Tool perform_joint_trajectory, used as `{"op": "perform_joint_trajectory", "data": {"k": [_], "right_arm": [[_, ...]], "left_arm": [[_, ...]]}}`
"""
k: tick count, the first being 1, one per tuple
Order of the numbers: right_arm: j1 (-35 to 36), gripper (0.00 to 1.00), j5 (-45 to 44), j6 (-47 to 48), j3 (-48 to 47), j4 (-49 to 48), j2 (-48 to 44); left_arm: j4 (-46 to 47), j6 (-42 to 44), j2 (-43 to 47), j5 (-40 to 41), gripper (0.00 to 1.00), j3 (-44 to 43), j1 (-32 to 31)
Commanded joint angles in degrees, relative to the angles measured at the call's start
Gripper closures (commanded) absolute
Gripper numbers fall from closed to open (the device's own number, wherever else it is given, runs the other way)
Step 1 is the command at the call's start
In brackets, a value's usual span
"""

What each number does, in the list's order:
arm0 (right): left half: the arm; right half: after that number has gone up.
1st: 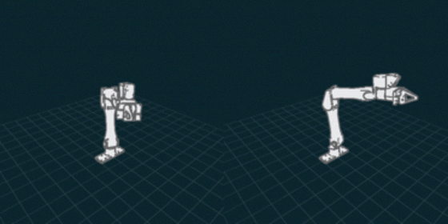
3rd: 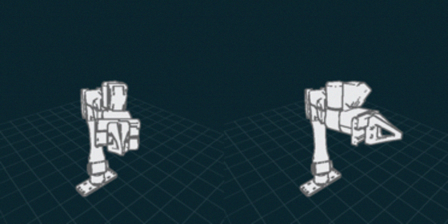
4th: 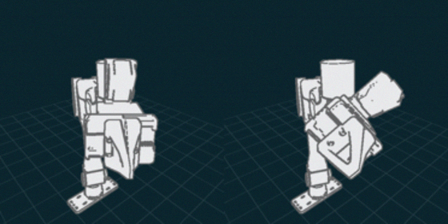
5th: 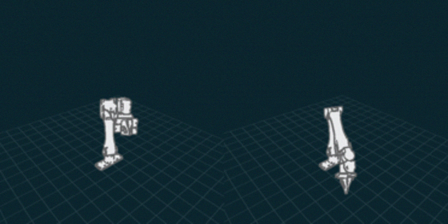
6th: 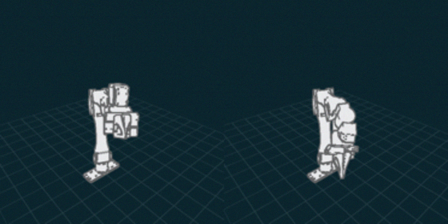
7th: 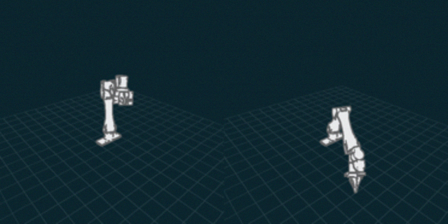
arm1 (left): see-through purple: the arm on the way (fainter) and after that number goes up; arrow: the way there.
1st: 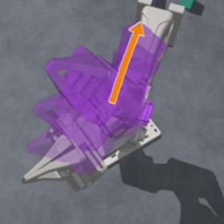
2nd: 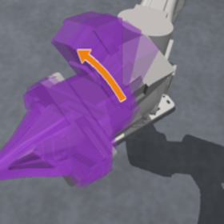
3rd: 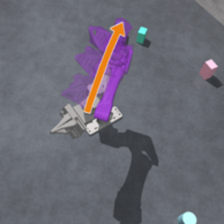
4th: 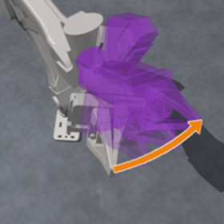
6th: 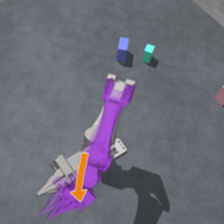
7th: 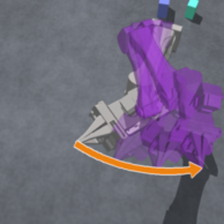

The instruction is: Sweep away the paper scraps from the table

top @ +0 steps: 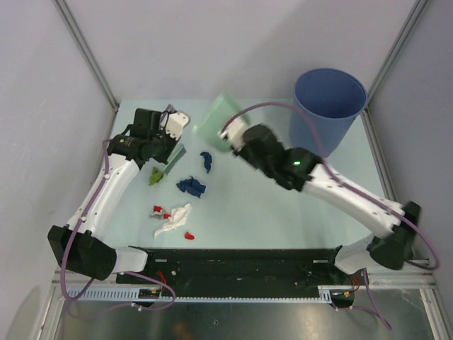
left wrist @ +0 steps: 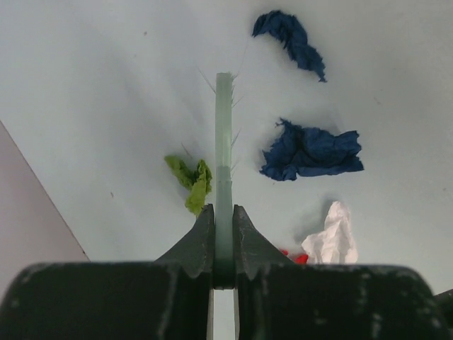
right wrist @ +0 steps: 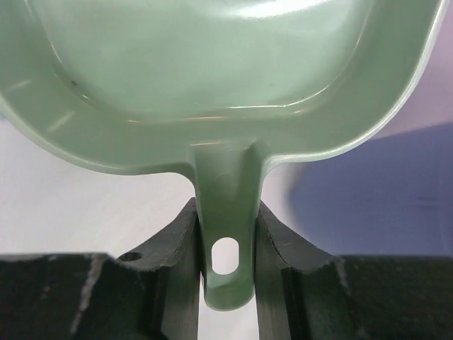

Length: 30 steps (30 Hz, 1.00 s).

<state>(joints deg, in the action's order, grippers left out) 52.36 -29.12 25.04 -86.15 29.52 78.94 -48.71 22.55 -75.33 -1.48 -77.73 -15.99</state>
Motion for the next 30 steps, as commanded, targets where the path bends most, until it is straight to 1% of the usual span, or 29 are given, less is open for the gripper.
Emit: {"op": "perform_joint_trajectory", "data": {"k": [1, 3, 6, 8, 11, 15, 16, 18, 19, 20, 22, 23, 25, 26, 28, 30], "right_arm": [[4.85, 1.00, 15.41, -20.63, 1.77, 23.82, 11.64], [5.56, 1.00, 18.12, -23.09, 2.73, 26.81, 14.74], [6.00, 1.00, 23.12, -23.63, 5.72, 26.65, 18.70], [6.44, 1.00, 24.90, -23.72, 6.43, 26.82, 20.63], [7.23, 1.00, 25.26, -23.63, 6.52, 28.04, 22.05], [7.41, 1.00, 22.90, -23.37, 6.69, 29.37, 26.51], [7.41, 1.00, 22.19, -23.28, 6.61, 29.46, 27.49], [7.49, 1.00, 20.08, -22.75, 6.61, 28.93, 29.60], [7.32, 1.00, 19.20, -22.49, 6.61, 28.58, 31.52], [7.23, 1.00, 17.02, -22.31, 6.35, 27.36, 32.41], [6.71, 1.00, 15.42, -22.66, 4.51, 25.77, 34.60], [6.53, 1.00, 14.89, -23.10, 3.54, 24.20, 35.14], [6.61, 1.00, 15.76, -23.81, 1.26, 20.43, 35.50], [6.79, 1.00, 16.55, -23.89, 0.99, 19.01, 35.24], [7.40, 1.00, 16.73, -23.81, 1.24, 15.33, 34.45], [7.67, 1.00, 16.56, -23.89, 1.86, 13.47, 32.78]], "left_arm": [[1.34, 0.92, 0.80, 1.39, 1.00, 2.58, 2.89], [1.42, 0.92, 0.80, 0.69, 1.00, 4.94, 3.77], [1.51, 0.66, 0.54, -0.54, 1.00, 7.85, 4.12], [1.77, 0.48, 0.01, -0.72, 1.00, 8.74, 4.21], [2.13, 0.13, -0.78, -1.16, 1.00, 9.62, 4.30], [2.13, -0.40, -2.80, -5.37, 1.00, 9.88, 4.30], [2.13, -0.40, -2.89, -8.08, 1.00, 9.88, 4.30], [2.13, -0.48, -3.42, -10.47, 1.00, 9.53, 4.21], [1.95, -0.48, -3.59, -13.26, 1.00, 9.36, 4.21], [2.04, -0.48, -3.60, -14.77, 1.00, 9.18, 4.21], [1.78, -0.49, -2.90, -18.54, 1.00, 8.92, 4.12], [1.34, 0.21, -2.54, -23.78, 1.00, 8.74, 3.86], [-0.94, 1.79, -1.23, -30.05, 1.00, 8.48, 3.60], [-1.56, 2.06, -0.70, -35.30, 1.00, 7.87, 3.25], [-2.79, 2.24, 0.27, -37.98, 1.00, 7.07, 3.24], [-3.06, 2.06, 2.20, -38.25, 1.00, 5.41, 3.33]]}}
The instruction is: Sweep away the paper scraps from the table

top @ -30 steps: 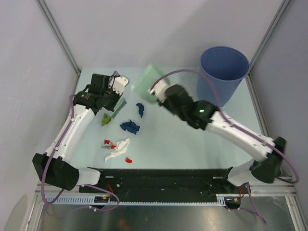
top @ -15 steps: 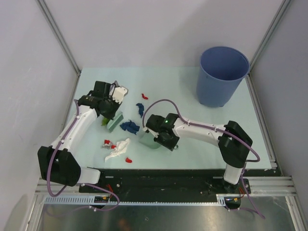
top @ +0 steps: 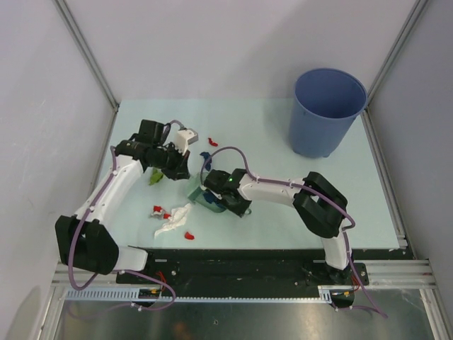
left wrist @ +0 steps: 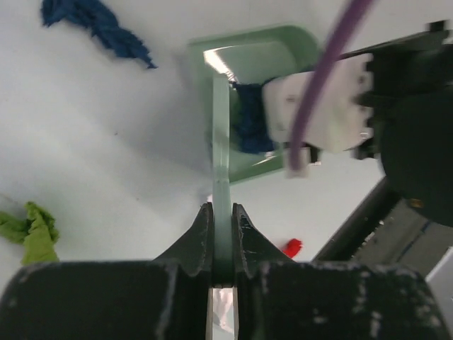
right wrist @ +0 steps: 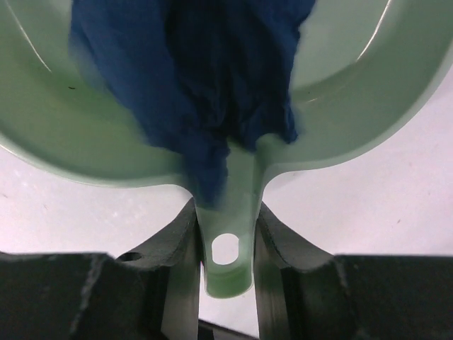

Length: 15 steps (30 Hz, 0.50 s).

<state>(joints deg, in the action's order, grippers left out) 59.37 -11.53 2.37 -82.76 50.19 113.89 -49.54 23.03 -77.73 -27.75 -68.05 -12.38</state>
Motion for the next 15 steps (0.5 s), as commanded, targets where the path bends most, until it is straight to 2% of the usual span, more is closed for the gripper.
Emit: {"op": "perform_joint_trajectory", "data": {"k": [1, 5, 12, 15], "right_arm": [[0.65, 1.00, -1.21, -1.40, -0.48, -8.43, -2.79], [0.57, 1.00, -0.78, -1.14, 1.63, -9.15, -5.60], [0.65, 1.00, 0.37, -1.49, 3.13, -5.99, -9.63], [0.74, 1.00, -1.21, -1.58, 2.70, -2.57, -13.41]], "left_arm": [[-2.23, 1.06, 5.13, -11.28, 1.00, -4.89, -0.27], [-2.23, -0.88, 6.89, -2.16, 1.00, -8.75, -0.01], [-2.05, -0.44, 8.12, 20.15, 1.00, -11.57, 1.48], [-1.09, 0.53, 8.21, 24.83, 1.00, -13.51, 4.20]]}}
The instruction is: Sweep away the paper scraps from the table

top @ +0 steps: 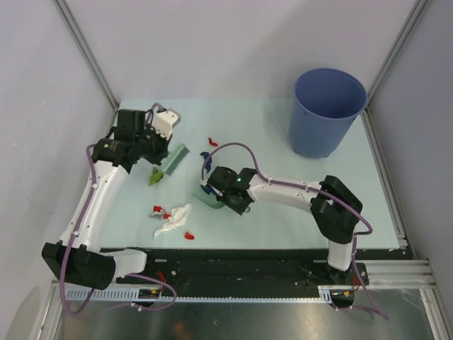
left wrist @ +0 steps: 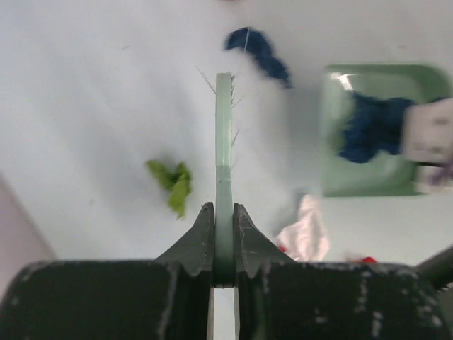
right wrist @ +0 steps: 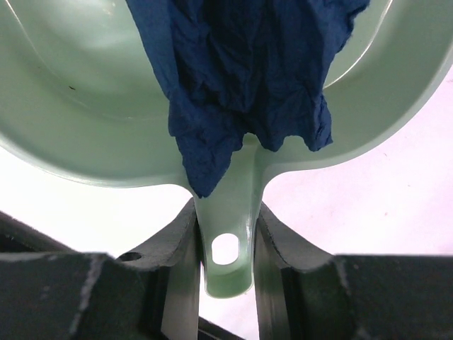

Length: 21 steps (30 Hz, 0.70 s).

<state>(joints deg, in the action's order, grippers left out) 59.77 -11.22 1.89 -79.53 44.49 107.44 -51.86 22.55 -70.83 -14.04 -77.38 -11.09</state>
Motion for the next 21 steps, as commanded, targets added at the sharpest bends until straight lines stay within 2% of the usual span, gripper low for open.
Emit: {"op": "perform_joint_trajectory", "data": {"k": [1, 3, 6, 9, 10, 12, 14, 16, 17, 19, 20, 21], "right_arm": [[0.18, 1.00, -3.09, -1.01, -0.80, 4.10, -7.94], [-0.44, 1.00, -4.76, -1.19, -3.86, 8.65, -10.05], [-4.38, 1.00, -8.28, -0.93, -9.57, 15.68, -12.86], [-11.06, 1.00, -14.95, 1.00, -20.11, 22.28, -12.96], [-12.82, 1.00, -18.10, 1.62, -26.93, 23.70, -12.61], [-19.14, 1.00, -22.33, 3.03, -33.38, 26.16, -10.85], [-26.15, 1.00, -30.23, 7.41, -39.70, 26.18, -9.36], [-30.74, 1.00, -38.82, 13.28, -40.27, 20.23, -9.26], [-32.85, 1.00, -40.96, 21.49, -37.48, 16.20, -9.70], [-37.87, 1.00, -45.09, 32.33, -33.44, 2.06, -11.45], [-39.36, 1.00, -45.98, 44.74, -27.93, -4.43, -12.33], [-41.64, 1.00, -46.25, 51.13, -24.22, -18.77, -14.52]], "left_arm": [[1.58, 1.18, 1.04, 12.01, 1.00, -4.35, 4.05], [2.46, 1.27, 0.61, 12.90, 1.00, -4.00, 4.76], [2.55, 1.45, 0.25, 10.10, 1.00, -2.16, 4.85], [2.55, 0.84, 0.16, 7.63, 1.00, -0.75, 4.85], [2.46, 0.66, 0.16, 7.28, 1.00, -0.49, 4.85], [2.46, 0.48, 0.34, 6.05, 1.00, 0.13, 4.85], [2.55, 0.57, 0.86, 5.69, 1.00, 0.48, 4.85], [2.46, 1.01, 1.22, 5.96, 1.00, 0.66, 4.85], [2.55, 1.27, 1.48, 6.04, 1.00, 0.92, 4.85], [2.46, 1.62, 2.10, 6.31, 1.00, 1.09, 4.85], [2.46, 1.62, 2.18, 6.31, 1.00, 1.27, 4.85], [2.46, 1.89, 2.27, 6.22, 1.00, 1.36, 4.85]]}}
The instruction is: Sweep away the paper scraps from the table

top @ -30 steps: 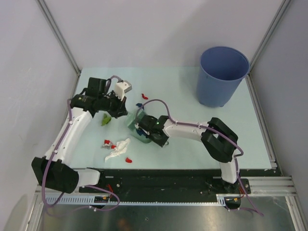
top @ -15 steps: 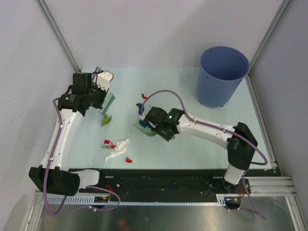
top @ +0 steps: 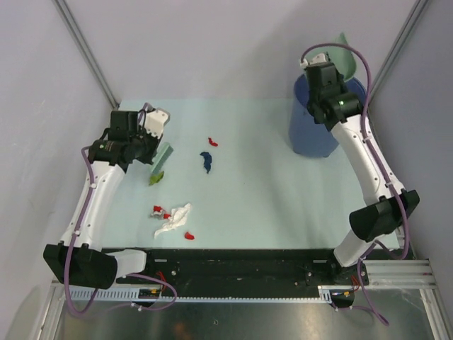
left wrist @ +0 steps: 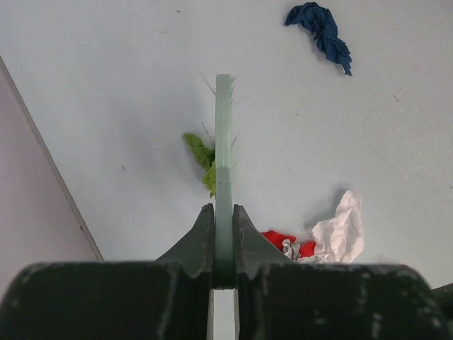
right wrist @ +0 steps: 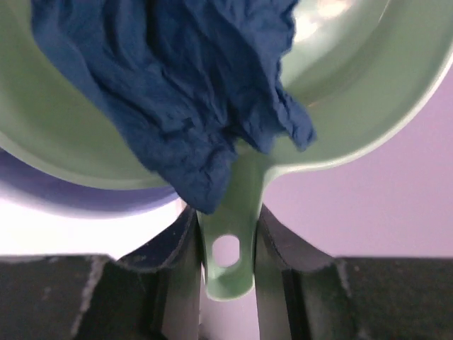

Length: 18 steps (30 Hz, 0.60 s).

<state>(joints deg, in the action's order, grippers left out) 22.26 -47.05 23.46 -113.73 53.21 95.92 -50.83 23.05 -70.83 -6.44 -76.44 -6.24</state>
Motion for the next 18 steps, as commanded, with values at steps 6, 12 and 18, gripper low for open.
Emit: {"op": "perform_joint_trajectory", "data": {"k": [6, 12, 18], "right_arm": [[-9.60, 1.00, 1.68, 78.50, 33.99, -72.76, -7.15], [-13.73, 1.00, 2.93, 88.06, 35.86, -81.51, -5.48], [-14.53, 1.00, 3.98, 90.62, 38.41, -84.76, -6.88]], "left_arm": [[1.43, 1.74, 2.01, -2.61, 1.00, 1.03, 0.00], [1.52, 2.26, 1.57, -2.62, 1.00, 1.21, 0.00], [1.43, 2.27, 1.22, -2.70, 1.00, 1.12, 0.00]]}}
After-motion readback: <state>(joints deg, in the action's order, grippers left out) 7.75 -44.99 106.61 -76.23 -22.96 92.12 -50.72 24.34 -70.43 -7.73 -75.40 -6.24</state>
